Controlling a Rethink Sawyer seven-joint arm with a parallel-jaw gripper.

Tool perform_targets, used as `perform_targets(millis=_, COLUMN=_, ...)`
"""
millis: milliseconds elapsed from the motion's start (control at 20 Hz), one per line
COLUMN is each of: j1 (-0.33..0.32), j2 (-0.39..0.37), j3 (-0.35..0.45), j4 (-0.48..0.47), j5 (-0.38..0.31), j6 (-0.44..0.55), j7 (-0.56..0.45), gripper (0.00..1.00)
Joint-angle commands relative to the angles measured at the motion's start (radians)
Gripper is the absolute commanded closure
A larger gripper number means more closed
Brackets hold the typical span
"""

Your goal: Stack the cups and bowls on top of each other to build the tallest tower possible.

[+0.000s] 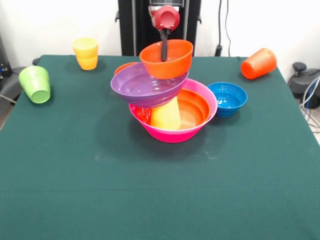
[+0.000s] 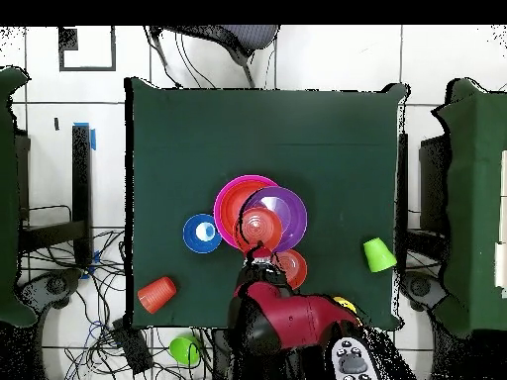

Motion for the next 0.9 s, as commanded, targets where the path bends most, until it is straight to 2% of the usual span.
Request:
perform_targets(millis=50, j1=0.019, j2=0.076, j3=0.024, j4=-0.096, j5=0.043, j6=-0.009, j7=0.279, gripper=1.0)
perform_targets(millis=900, j1=0.035, j2=0.101, j3=-0.015, j4=-0.133, j5=0.043, j6=0.009, j7=0.268, gripper=1.0)
